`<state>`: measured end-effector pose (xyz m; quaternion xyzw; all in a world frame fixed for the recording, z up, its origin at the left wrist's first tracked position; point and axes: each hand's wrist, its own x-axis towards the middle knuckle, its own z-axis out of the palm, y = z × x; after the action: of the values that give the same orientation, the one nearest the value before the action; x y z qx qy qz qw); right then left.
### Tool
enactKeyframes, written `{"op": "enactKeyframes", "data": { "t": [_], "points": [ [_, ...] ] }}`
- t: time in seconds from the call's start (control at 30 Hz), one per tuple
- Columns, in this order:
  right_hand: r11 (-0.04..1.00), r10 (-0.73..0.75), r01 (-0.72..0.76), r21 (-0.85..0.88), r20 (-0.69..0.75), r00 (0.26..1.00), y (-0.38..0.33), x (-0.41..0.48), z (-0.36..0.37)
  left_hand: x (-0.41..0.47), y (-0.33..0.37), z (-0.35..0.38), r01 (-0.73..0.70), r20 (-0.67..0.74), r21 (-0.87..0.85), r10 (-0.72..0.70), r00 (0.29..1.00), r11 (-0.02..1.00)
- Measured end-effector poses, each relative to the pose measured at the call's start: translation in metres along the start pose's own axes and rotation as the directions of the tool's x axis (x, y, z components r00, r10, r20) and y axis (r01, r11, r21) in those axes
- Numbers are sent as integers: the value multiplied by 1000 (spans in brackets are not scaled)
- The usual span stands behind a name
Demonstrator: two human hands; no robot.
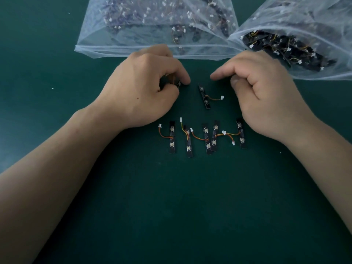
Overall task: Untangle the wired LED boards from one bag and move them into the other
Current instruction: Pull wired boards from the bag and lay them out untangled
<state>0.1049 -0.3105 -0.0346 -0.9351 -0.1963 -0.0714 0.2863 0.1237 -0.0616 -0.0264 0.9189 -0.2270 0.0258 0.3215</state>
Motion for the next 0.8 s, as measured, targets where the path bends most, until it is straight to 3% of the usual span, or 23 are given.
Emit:
{"op": "enactKeyframes", "data": {
  "t": [0.4,0.8],
  "points": [
    [996,-88,89,-7,93,992,0,2,0,0,-1,1,-15,19,13,15,1000,1000],
    [997,-75,72,24,156,985,2,28,3,3,0,2,-12,34,-45,13,999,999]
  ]
}}
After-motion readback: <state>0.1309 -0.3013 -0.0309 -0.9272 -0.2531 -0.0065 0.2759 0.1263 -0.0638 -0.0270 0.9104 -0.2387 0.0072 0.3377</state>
